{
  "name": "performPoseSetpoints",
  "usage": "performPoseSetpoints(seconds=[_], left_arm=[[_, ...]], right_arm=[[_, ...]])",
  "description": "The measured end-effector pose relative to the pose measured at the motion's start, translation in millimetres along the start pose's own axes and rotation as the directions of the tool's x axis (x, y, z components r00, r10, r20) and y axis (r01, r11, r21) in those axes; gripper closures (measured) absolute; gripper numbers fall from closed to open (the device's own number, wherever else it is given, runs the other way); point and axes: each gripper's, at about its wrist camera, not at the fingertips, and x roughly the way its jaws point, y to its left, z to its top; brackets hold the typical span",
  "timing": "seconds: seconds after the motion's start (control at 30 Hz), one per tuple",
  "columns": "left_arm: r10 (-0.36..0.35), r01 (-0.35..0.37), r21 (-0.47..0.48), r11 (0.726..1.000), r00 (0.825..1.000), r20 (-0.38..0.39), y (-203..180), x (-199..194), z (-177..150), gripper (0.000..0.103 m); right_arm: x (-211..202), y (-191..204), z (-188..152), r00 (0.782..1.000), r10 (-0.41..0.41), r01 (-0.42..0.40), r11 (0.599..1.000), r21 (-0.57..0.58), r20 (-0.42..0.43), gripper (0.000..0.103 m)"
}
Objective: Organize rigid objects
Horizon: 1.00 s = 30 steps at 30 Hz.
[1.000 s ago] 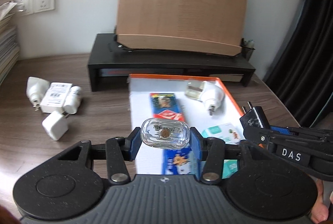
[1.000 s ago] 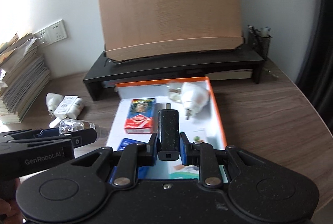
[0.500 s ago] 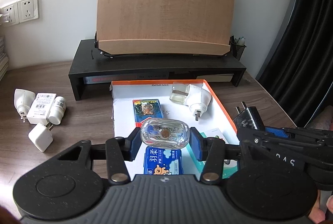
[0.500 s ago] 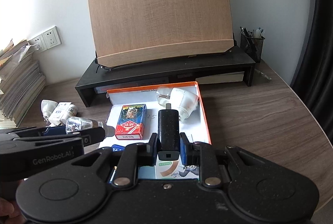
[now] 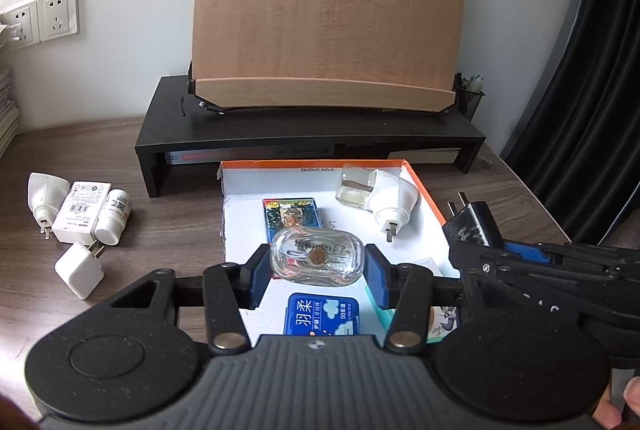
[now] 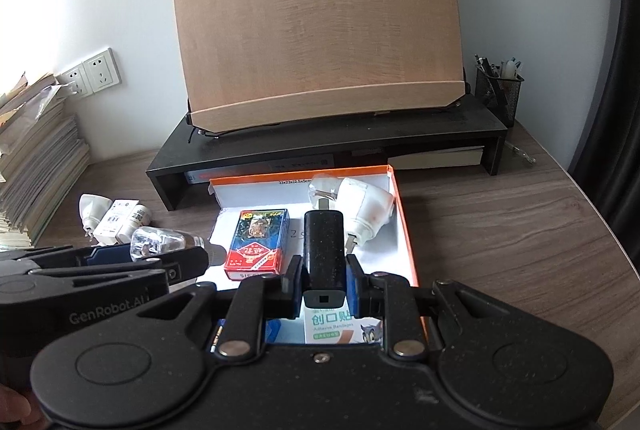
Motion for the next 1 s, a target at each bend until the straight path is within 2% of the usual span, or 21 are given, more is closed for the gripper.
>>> performPoseSetpoints(seconds=[1.0], left_arm=[[0.005,-0.005,-0.014,1.0,1.0,0.003,3.7,20.1,13.4,0.054]], right_arm=[[30.1,-1.8,18.3,1.0,-0.005,0.005,1.0,-0.007,-0.009,0.077]])
